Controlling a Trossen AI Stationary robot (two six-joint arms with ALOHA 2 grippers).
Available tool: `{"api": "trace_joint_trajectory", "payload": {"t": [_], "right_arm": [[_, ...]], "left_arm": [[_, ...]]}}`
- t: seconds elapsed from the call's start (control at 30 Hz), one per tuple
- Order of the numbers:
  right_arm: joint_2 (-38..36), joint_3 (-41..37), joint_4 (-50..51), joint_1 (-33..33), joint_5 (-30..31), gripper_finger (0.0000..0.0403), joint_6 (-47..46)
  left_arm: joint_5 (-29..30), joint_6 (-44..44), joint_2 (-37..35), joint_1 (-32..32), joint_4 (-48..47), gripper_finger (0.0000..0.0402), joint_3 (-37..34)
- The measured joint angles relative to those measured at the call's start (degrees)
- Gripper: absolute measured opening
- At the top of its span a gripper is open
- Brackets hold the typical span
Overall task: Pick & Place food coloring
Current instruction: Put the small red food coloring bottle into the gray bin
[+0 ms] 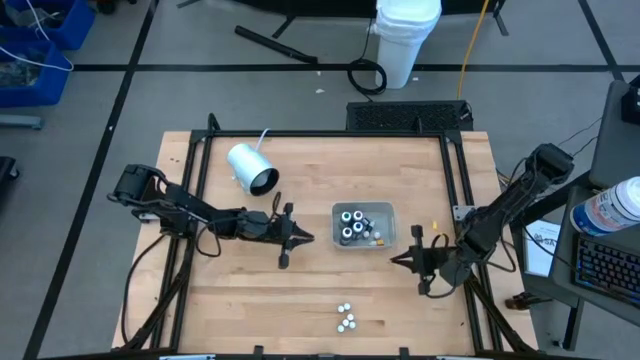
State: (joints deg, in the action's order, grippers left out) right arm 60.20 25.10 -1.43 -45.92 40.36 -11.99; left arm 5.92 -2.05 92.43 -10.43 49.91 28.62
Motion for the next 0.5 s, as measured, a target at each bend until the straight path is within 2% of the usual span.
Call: {"api": "trace_joint_trajectory", "payload": {"t": [0.1,0.27,0.5], "right_arm": [[0.0,0.0,-0.04,0.01,-0.86,0.0001,0.59],[0.0,0.0,-0.09,0.01,-11.17,0.0005,3.66],[0.0,0.0,-1.13,0.06,-11.94,0.0003,5.88]], "left_arm": [[-0.33,-2.4,0.02,-2.03,-1.47,0.0035,0.0],[1.55,-4.69,4.2,-10.02,-2.09,0.0035,1.49],[5.32,-2.33,14.37,-18.82,-3.11,0.0035,14.74]]}}
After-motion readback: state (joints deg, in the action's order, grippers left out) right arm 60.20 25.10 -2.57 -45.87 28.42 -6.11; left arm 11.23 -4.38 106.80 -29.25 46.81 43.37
